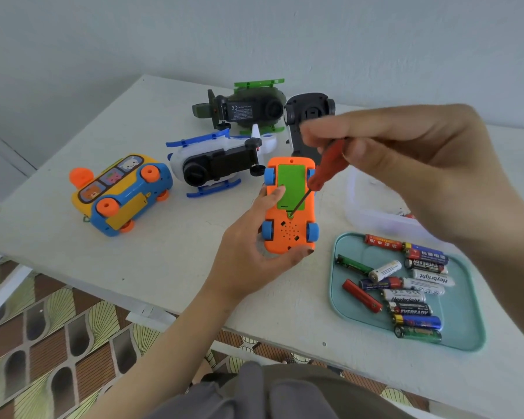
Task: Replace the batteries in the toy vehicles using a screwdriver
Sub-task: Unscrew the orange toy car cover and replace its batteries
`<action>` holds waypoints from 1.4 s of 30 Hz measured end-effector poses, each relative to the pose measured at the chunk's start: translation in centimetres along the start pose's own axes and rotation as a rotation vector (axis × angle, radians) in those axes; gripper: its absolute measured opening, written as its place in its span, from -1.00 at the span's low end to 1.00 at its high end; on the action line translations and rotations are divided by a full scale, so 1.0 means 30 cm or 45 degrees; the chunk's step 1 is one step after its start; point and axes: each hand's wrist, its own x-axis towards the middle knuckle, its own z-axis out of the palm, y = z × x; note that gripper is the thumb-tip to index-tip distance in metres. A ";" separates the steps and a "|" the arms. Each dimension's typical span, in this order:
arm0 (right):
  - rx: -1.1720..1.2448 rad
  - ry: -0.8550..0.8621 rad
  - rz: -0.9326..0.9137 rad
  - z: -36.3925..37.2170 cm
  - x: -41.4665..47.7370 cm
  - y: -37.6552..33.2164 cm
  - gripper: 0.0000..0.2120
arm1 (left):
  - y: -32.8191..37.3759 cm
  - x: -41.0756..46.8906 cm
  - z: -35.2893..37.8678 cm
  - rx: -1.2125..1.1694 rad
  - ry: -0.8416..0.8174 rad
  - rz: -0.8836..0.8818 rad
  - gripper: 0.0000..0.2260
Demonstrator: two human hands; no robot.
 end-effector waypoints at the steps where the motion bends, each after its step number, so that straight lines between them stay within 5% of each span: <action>1: 0.004 -0.010 -0.011 -0.001 0.002 -0.002 -0.76 | 0.001 0.001 -0.001 -0.002 -0.001 -0.003 -0.31; 8: -0.658 0.233 -0.290 0.027 0.016 0.031 -0.94 | -0.002 0.002 0.000 0.004 -0.008 -0.019 -0.30; 11: -0.793 0.262 -0.374 0.001 0.019 0.057 -0.77 | -0.002 0.001 0.000 -0.020 -0.010 -0.025 -0.33; 20: 0.031 -0.021 -0.045 -0.002 0.035 0.008 -0.66 | -0.004 0.004 0.002 0.000 -0.015 -0.030 -0.32; 26: -0.081 -0.045 -0.110 0.024 0.040 -0.004 -0.70 | -0.001 0.004 0.003 0.045 0.002 -0.017 -0.31; 37: -0.656 0.324 -0.334 0.022 0.025 0.045 -0.87 | 0.003 0.002 -0.003 -0.026 -0.004 0.000 -0.34; 42: -0.173 0.085 -0.089 0.001 0.020 0.025 -0.69 | -0.004 0.001 -0.002 -0.009 -0.007 -0.001 -0.34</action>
